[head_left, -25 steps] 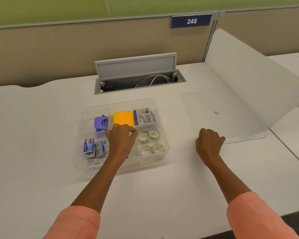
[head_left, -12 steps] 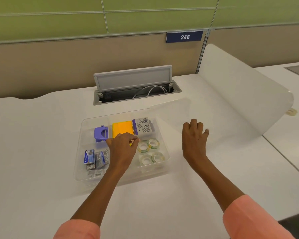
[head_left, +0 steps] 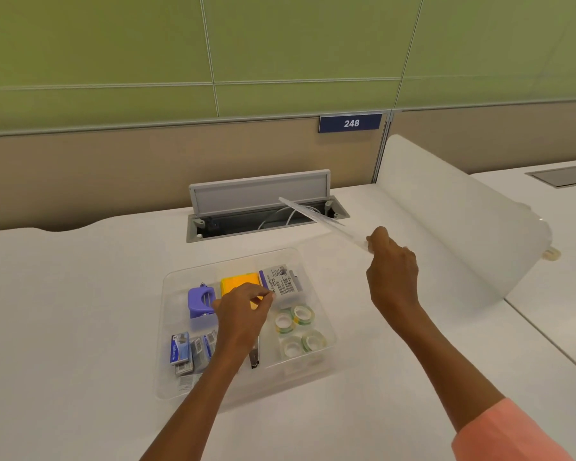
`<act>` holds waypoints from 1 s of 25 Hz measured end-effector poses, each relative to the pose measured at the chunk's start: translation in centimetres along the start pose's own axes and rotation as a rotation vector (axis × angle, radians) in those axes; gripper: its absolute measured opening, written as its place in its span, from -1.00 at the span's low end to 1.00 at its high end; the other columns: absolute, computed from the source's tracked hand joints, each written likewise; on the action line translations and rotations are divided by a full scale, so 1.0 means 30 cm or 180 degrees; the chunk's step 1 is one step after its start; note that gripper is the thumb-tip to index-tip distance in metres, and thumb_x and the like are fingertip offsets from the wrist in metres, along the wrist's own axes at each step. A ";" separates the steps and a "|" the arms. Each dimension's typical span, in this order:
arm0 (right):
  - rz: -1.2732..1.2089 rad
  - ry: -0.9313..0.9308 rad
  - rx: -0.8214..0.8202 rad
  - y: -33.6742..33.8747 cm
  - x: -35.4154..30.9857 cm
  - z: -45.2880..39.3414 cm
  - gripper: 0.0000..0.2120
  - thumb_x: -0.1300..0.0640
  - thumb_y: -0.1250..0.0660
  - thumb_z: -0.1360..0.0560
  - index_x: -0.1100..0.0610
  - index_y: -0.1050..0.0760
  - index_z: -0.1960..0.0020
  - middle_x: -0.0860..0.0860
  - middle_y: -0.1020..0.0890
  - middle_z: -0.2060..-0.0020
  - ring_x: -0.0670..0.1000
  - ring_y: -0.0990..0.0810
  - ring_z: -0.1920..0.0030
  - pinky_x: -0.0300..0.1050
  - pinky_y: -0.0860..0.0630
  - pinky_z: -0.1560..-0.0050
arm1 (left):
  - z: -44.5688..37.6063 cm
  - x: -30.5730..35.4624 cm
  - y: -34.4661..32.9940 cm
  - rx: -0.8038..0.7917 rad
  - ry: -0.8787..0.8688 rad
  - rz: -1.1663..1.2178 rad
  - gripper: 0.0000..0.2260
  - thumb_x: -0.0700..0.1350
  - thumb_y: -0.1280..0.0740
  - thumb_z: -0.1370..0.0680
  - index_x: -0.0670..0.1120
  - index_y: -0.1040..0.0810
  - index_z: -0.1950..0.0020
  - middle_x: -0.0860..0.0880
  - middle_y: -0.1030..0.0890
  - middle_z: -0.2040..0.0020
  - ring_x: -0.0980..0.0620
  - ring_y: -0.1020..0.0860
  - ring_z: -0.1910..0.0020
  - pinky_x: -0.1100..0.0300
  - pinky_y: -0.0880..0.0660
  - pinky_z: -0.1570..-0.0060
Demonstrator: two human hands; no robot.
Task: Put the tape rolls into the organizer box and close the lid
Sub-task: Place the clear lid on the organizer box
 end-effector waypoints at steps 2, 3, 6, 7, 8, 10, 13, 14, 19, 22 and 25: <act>-0.0370 0.0156 0.0115 0.023 -0.045 -0.018 -0.67 0.60 -0.14 -0.31 0.19 -0.33 0.17 0.19 -0.68 0.23 0.23 -0.45 0.39 0.02 -0.42 0.19 | -0.013 0.005 0.024 0.0048 0.0012 0.0117 -0.89 -0.09 -0.36 -0.49 -0.08 -0.63 0.04 -0.01 -0.66 0.08 0.12 -0.56 0.19 -0.05 -0.51 -0.07; -0.0505 0.0330 0.0169 0.032 -0.078 -0.020 -0.69 0.60 -0.17 -0.32 0.23 -0.39 0.16 0.20 -0.69 0.19 0.22 -0.50 0.37 0.03 -0.44 0.21 | -0.025 0.017 0.042 0.0071 -0.0083 -0.0019 -0.82 -0.08 -0.34 -0.50 -0.08 -0.59 -0.07 -0.05 -0.65 -0.03 0.12 -0.56 0.12 0.05 -0.50 -0.08; -0.0890 0.0833 0.0169 0.043 -0.178 -0.009 -0.76 0.55 -0.25 -0.39 0.22 -0.45 0.17 0.19 -0.71 0.12 0.21 -0.61 0.25 0.05 -0.56 0.14 | -0.067 0.079 0.115 0.0223 -0.0557 -0.0681 -0.55 -0.05 -0.33 -0.50 -0.03 -0.35 -0.37 -0.13 -0.47 -0.31 -0.07 -0.45 -0.23 -0.01 -0.36 -0.23; -0.1124 0.0827 0.0080 0.039 -0.194 -0.018 -0.74 0.49 -0.26 -0.43 0.14 -0.42 0.21 0.17 -0.71 0.09 0.17 -0.64 0.19 -0.10 -0.56 0.15 | -0.081 0.097 0.153 0.0354 -0.0636 -0.0732 -0.49 -0.06 -0.34 -0.49 -0.03 -0.29 -0.41 -0.16 -0.42 -0.35 -0.11 -0.41 -0.28 -0.05 -0.34 -0.27; -0.1433 0.0719 -0.0040 0.037 -0.198 -0.034 -0.68 0.44 -0.29 -0.44 0.05 -0.34 0.26 0.13 -0.71 0.09 0.07 -0.66 0.15 -0.30 -0.51 0.17 | -0.092 0.109 0.196 0.0524 -0.0642 -0.0682 -0.46 -0.06 -0.35 -0.49 -0.04 -0.25 -0.43 -0.18 -0.38 -0.38 -0.14 -0.38 -0.31 -0.08 -0.34 -0.28; -0.2112 0.0405 -0.0233 0.040 -0.198 -0.080 -0.55 0.40 -0.37 -0.41 -0.04 -0.22 0.33 0.00 -0.69 0.24 -0.27 -0.60 0.22 -0.54 -0.38 0.28 | -0.102 0.089 0.302 0.0954 -0.0476 -0.0397 -0.43 -0.07 -0.35 -0.49 -0.06 -0.21 -0.44 -0.20 -0.33 -0.39 -0.15 -0.37 -0.31 -0.12 -0.39 -0.27; -0.2903 0.0056 -0.0392 0.048 -0.187 -0.166 -0.62 0.24 -0.49 -0.34 -0.04 -0.29 0.33 -0.07 -0.51 0.38 -0.20 -0.48 0.32 -0.46 -0.39 0.35 | -0.109 -0.022 0.442 0.1370 0.0039 0.0014 -0.39 -0.02 -0.34 -0.49 -0.10 -0.16 -0.45 -0.22 -0.28 -0.40 -0.17 -0.36 -0.33 -0.18 -0.40 -0.26; -0.3146 -0.0011 -0.0535 0.043 -0.194 -0.188 -0.68 0.20 -0.49 -0.33 0.00 -0.34 0.28 -0.03 -0.51 0.34 -0.11 -0.50 0.26 -0.36 -0.47 0.30 | -0.113 -0.067 0.464 0.1327 0.0265 0.0107 -0.38 0.01 -0.33 -0.49 -0.10 -0.14 -0.46 -0.21 -0.24 -0.43 -0.18 -0.32 -0.37 -0.18 -0.36 -0.30; -0.4509 -0.0383 -0.1098 -0.016 -0.221 -0.252 -0.68 0.08 -0.44 -0.33 0.04 -0.42 -0.03 -0.02 -0.69 0.08 0.11 -0.69 0.03 -0.10 -0.66 0.08 | -0.088 -0.219 0.516 0.0928 0.0813 0.0623 -0.50 0.07 -0.15 -0.57 -0.04 -0.15 -0.47 -0.07 -0.25 -0.48 -0.08 -0.25 -0.44 0.06 -0.23 -0.35; -0.4648 -0.0585 -0.1263 -0.072 -0.207 -0.276 -0.63 0.05 -0.40 -0.35 0.05 -0.41 -0.11 -0.03 -0.72 0.09 0.08 -0.70 0.05 -0.10 -0.66 0.08 | -0.074 -0.248 0.524 0.0709 0.0884 0.1461 -0.64 0.07 -0.11 -0.58 -0.08 -0.41 -0.29 -0.10 -0.49 -0.30 -0.09 -0.45 -0.28 0.07 -0.33 -0.29; -0.4725 -0.0792 -0.1500 -0.157 -0.215 -0.257 -0.63 0.12 -0.38 -0.42 0.15 -0.39 -0.18 0.01 -0.74 0.13 0.09 -0.71 0.06 -0.06 -0.67 0.10 | -0.064 -0.218 0.513 0.0406 0.0785 0.1762 -0.76 -0.08 -0.19 -0.58 -0.13 -0.51 -0.17 -0.16 -0.62 -0.05 -0.09 -0.60 -0.02 0.12 -0.52 -0.04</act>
Point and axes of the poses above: each hand's wrist, its own z-axis away from the middle knuckle, its own y-axis out of the back of the hand, x = y × z, the point moved 9 cm from there along -z, towards the middle knuckle
